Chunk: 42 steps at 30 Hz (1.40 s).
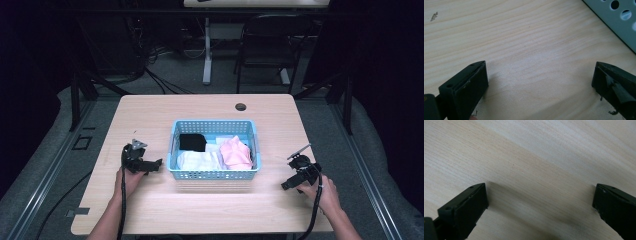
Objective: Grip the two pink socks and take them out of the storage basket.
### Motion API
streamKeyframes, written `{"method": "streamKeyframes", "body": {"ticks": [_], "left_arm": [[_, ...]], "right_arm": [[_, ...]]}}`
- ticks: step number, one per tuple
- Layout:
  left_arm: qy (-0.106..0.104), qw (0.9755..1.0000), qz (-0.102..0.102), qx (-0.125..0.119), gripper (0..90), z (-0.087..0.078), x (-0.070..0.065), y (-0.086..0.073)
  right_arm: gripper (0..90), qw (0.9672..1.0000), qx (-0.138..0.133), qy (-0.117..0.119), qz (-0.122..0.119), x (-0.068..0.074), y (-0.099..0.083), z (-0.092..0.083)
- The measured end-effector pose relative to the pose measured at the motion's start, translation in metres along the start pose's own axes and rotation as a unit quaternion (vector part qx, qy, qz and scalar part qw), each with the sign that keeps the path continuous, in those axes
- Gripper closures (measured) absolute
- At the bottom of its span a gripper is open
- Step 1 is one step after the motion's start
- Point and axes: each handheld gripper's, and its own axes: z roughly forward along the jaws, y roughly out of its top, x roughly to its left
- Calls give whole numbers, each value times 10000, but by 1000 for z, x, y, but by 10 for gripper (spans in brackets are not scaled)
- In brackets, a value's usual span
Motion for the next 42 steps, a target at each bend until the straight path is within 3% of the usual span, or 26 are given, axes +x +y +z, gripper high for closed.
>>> {"method": "streamKeyframes", "body": {"ticks": [9, 14, 24, 25, 26, 28, 34, 41, 42], "left_arm": [[2, 10000, -2, 1, 4, 0, 0, 0], [-2, 10000, -1, 0, 4, 0, 0, 0], [-2, 10000, 28, -14, 4, 1, 0, 0], [-3, 10000, 30, -13, 4, 1, 0, 0], [-6, 10000, 35, -14, 4, 1, 0, 1], [-9, 10000, 37, -17, 4, 1, 0, 1], [4, 10000, 28, -10, 5, 0, 0, 0], [2, 10000, 40, -2, 5, 1, 0, 1], [1, 10000, 40, -1, 5, 0, 0, 1]], "right_arm": [[0, 9997, -225, 32, 110, 1, -5, 1], [0, 9999, -99, 37, 101, 1, -1, 1], [0, 9999, -94, 6, 79, 1, -1, 1], [4, 10000, 3, 3, 6, 2, 1, 0], [8, 9998, -147, 105, 79, 1, 3, -4], [11, 9997, -171, 184, 80, 0, 5, -10], [25, 9985, -493, 226, -22, 7, 7, -26], [39, 9980, -611, 147, -91, 12, 10, -41], [36, 9974, -685, 225, -94, 14, 11, -45]]}}
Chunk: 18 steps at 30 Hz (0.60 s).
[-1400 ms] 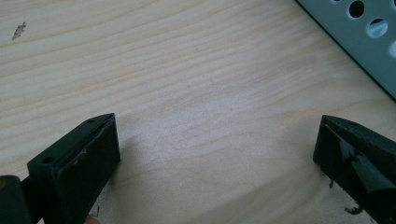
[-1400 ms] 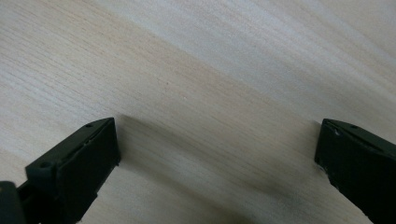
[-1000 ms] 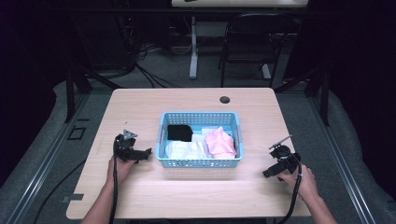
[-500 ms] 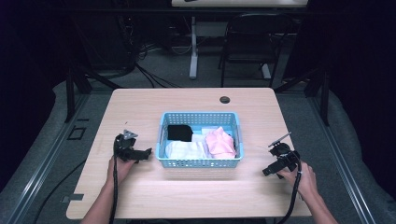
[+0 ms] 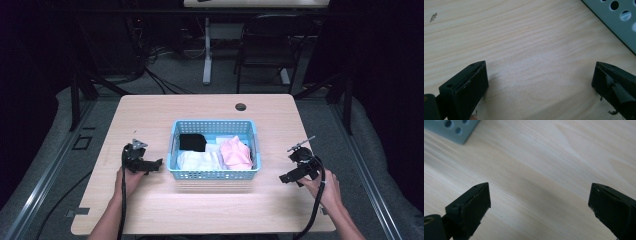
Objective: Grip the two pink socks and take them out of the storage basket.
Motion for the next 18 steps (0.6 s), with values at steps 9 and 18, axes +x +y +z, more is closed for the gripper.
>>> {"method": "streamKeyframes", "body": {"ticks": [9, 18], "left_arm": [[-14, 10000, 7, 3, 6, 0, 0, 0], [-51, 10000, 39, -1, 5, -3, -2, -3]], "right_arm": [[22, 9993, -331, -140, -112, 9, 22, -23], [2, 9977, -535, -62, -421, 35, 54, -37]]}}
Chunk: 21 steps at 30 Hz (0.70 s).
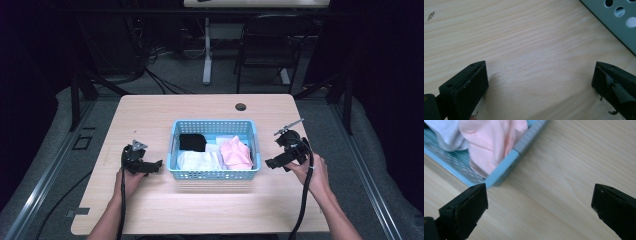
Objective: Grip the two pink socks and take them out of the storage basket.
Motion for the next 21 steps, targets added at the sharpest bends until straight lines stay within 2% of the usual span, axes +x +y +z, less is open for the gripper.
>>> {"method": "streamKeyframes", "body": {"ticks": [3, 4, 6, 7, 8, 13, 16, 19, 21], "left_arm": [[-1, 10000, -10, -12, 5, -1, -1, -1], [0, 10000, -8, -13, 5, -1, -1, -1], [-1, 10000, -6, -13, 5, -1, -1, -1], [0, 10000, -10, -15, 5, -1, -1, -1], [-8, 10000, 1, -5, 4, -1, 0, -1], [-9, 10000, 19, 5, 4, 0, 0, 0], [-16, 10000, 11, 7, 5, 0, 0, 0], [-16, 10000, 14, 3, 5, 0, 0, 0], [-15, 10000, 12, 7, 5, 0, 0, 0]], "right_arm": [[0, 10000, -63, 34, -51, 7, 8, -2], [0, 9996, -106, 73, -234, 14, 16, -6], [0, 9991, -219, 90, -342, 24, 24, -9], [0, 9991, -219, 90, -342, 24, 24, -9], [3, 9985, -257, 133, -467, 30, 32, -11], [7, 9973, -343, 313, -571, 40, 48, -11], [11, 9957, -302, 420, -774, 52, 63, -6], [13, 9951, -272, 496, -806, 55, 69, 0], [13, 9947, -141, 618, -811, 60, 76, 10]]}}
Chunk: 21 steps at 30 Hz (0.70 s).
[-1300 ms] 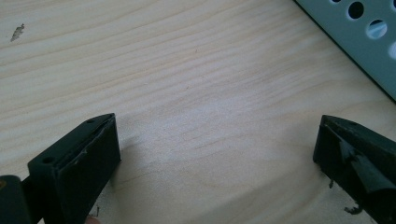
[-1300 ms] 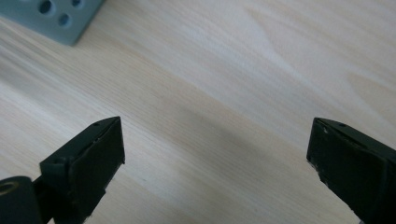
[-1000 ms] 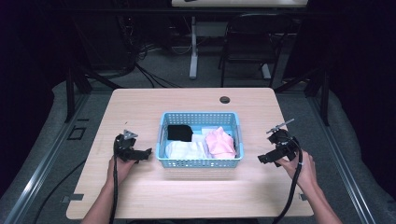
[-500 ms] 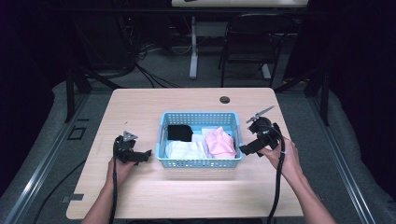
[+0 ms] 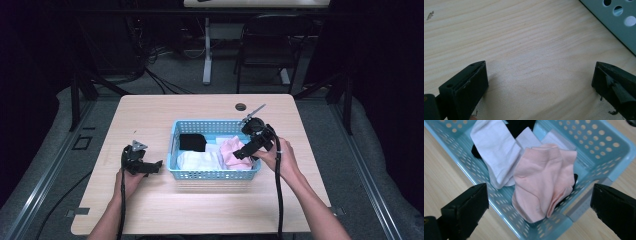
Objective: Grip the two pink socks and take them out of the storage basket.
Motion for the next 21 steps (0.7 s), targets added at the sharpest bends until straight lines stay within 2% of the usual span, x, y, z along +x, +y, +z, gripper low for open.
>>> {"method": "streamKeyframes", "body": {"ticks": [4, 6, 7, 9, 11, 13, 14, 15, 19, 21], "left_arm": [[0, 10000, 1, -4, 5, 0, 0, 0], [0, 10000, 4, -3, 5, 0, 0, 0], [0, 10000, -1, -1, 5, 0, 0, 0], [0, 10000, -2, -1, 4, 0, 0, 0], [0, 10000, -1, -1, 5, 0, 0, 0], [0, 10000, 3, -3, 5, 0, 0, 0], [0, 10000, 3, -3, 5, 0, 0, 0], [-1, 10000, 1, -4, 5, 0, 0, 0], [1, 10000, -3, -2, 5, 0, 0, 0], [0, 10000, 3, -4, 5, 0, 0, 0]], "right_arm": [[22, 9997, 210, 136, 2, 3, 7, 14], [38, 9997, 204, 158, 57, 3, 9, 18], [69, 9990, 375, 233, 47, 3, 12, 26], [90, 9982, 547, 228, 92, 2, 14, 34], [166, 9968, 753, 266, 102, 0, 16, 42], [178, 9960, 843, 291, 100, -1, 17, 48], [214, 9951, 923, 301, 165, -1, 17, 52], [244, 9944, 1023, 234, 146, -1, 18, 54], [290, 9939, 1075, 119, 229, -2, 17, 62], [340, 9916, 1282, 4, 200, -1, 17, 70]]}}
